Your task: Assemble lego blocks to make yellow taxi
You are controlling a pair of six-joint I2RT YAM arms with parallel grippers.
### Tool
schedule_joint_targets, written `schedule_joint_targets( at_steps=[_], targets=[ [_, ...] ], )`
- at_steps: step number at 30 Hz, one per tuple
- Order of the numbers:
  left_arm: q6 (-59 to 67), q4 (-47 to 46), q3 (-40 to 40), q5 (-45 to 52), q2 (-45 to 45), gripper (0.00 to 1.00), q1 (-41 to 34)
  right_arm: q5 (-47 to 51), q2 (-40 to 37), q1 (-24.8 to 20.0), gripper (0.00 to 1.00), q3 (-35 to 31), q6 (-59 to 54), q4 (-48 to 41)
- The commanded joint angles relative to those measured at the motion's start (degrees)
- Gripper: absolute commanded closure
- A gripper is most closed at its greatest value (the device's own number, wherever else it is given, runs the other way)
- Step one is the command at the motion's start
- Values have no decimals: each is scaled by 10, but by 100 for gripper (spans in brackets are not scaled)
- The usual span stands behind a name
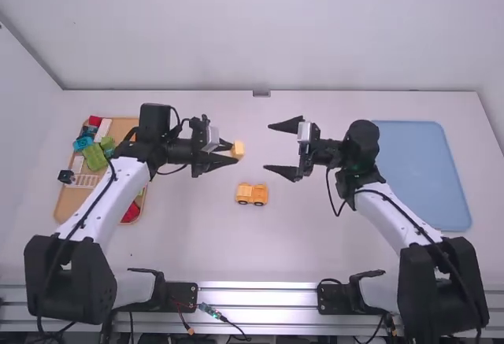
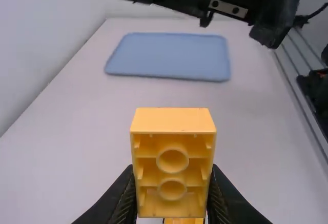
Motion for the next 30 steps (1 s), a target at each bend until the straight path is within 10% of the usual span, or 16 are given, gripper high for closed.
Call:
schedule_joint_targets(
  at_steps=[1,13,30],
  targets=[
    [-16,32,-27,84,-7,98,-2,-49,35,12,9,-3,115,41],
    [-171,289,-131,142,-7,98,-3,-60,145,38,21,-3,271,267],
    [-470,649,-237,78,-7,98,-16,-38,148,75,25,-3,249,269]
  ],
)
